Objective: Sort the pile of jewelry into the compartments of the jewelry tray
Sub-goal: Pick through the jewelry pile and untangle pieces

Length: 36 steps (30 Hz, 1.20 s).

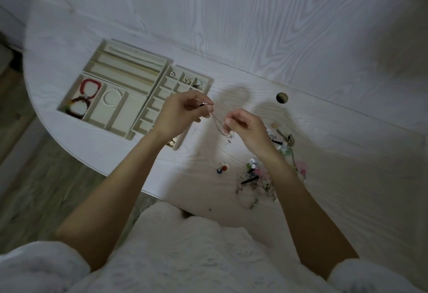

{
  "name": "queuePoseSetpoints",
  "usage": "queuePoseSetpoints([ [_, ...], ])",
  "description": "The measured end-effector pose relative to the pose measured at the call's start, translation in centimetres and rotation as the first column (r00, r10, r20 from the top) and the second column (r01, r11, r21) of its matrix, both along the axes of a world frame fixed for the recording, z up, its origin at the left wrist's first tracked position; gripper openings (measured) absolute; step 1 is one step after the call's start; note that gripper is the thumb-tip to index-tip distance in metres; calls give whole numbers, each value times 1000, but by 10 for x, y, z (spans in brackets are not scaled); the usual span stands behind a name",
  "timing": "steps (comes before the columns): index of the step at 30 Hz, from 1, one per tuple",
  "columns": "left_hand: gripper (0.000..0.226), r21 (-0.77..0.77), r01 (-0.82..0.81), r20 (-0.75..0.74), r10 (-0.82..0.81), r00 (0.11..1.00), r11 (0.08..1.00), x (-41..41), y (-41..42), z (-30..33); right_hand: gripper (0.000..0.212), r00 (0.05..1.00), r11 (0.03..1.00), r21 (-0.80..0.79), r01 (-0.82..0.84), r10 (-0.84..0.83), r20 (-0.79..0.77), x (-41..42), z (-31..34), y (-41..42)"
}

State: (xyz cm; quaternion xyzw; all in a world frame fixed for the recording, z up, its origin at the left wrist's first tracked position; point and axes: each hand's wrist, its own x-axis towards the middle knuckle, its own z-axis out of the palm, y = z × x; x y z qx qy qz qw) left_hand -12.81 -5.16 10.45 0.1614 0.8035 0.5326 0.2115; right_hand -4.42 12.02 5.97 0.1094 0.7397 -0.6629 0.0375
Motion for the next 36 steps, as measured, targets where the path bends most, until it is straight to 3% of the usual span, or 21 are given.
queuePoseSetpoints([
  [6,6,42,-142,22,141,990,989,-5,-24,0,22,982,980,-144,-137,153,106,10,15,-2],
  [10,7,3,-210,5,210,978,978,-17,-66,-5,13,961,948,221,-230,187,202,13,7,-3],
  [14,15,-145,-65,-23,63,998,987,-21,-100,-17,13,954,772,561,-299,230,191,3,-3,-9],
  [20,8,-183,-122,82,139,987,976,-62,-158,-48,12,992,829,546,-124,102,71,-37,-3,-45],
  [22,9,-153,-150,117,169,979,977,-71,-170,-54,8,999,886,463,-22,-3,54,-51,3,-58],
  [25,11,-69,-218,157,226,961,974,-90,-189,-59,9,961,963,81,259,-265,83,-76,14,-82],
  [30,20,-8,-155,111,155,982,988,-134,-223,-61,45,907,792,-444,418,-341,246,-116,24,-126],
  [33,14,9,-113,107,111,988,994,-160,-231,-61,33,855,674,-529,516,-365,368,-143,23,-147],
  [36,11,47,-113,112,107,988,992,-181,-234,-65,27,844,663,-525,534,-376,383,-173,18,-160],
])
